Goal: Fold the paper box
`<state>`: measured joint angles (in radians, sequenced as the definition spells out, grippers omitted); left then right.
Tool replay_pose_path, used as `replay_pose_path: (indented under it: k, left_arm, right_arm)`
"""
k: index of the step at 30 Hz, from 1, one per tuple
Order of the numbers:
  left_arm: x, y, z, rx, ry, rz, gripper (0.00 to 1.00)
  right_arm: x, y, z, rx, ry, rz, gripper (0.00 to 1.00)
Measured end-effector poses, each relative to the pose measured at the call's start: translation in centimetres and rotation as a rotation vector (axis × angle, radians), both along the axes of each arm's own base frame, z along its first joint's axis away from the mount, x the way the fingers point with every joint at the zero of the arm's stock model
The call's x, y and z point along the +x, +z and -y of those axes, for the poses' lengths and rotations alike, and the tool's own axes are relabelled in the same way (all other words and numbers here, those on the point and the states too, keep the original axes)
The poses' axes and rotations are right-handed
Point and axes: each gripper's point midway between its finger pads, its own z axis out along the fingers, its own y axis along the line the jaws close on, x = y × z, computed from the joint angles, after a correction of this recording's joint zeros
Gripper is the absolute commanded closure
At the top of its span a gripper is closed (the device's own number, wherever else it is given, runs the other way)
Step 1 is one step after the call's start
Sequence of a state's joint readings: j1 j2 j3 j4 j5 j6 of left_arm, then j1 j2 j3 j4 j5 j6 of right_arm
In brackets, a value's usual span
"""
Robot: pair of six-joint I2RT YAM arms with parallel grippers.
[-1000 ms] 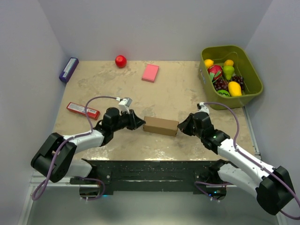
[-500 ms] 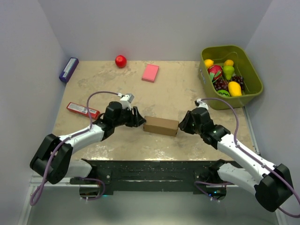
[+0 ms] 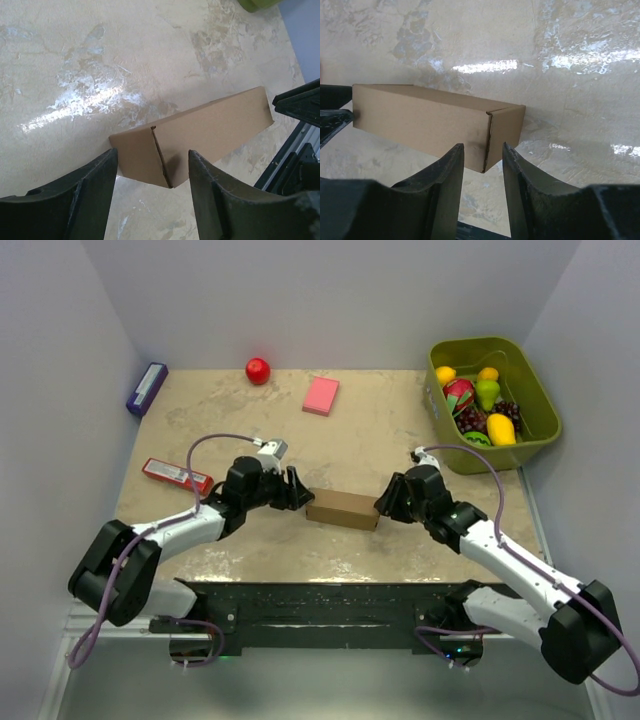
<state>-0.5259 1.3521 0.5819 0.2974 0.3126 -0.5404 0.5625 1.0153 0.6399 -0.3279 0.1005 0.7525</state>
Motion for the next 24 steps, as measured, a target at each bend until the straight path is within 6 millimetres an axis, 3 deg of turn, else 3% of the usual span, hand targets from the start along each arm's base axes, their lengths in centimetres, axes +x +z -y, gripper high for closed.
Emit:
replay_pose_path:
  k: [3,11,18,22,24]
  left_arm:
    - [-0.5,-1.0,-0.1,-0.006,-0.009,-0.004,0.44]
    - [-2.1,-1.2,1.3,-0.059,-0.058,0.046,0.46]
    - [-4.6,-1.2,1.4,-0.05,-0.055,0.095,0.46]
    - [-6.9,-1.7,1.2,-0.049,-0.073,0.089,0.35]
    - [-8.5,-2.9,0.9,-0.033,-0.093,0.05,0.25]
  right_arm:
    - [0.0,0.1,-0.5,0.018,0.02,0.002,0.61]
    - [-0.4,-0.5,-1.4,0.076,0.064,0.016,0.71]
    - [-2.1,-0.3,-1.1,0.112,0.091,0.032,0.73]
    - [-3.5,-0.6,-0.9,0.124,0.117,0.012,0.66]
    - [-4.4,-1.1,-0.7,0.121,0.128,-0.014,0.53]
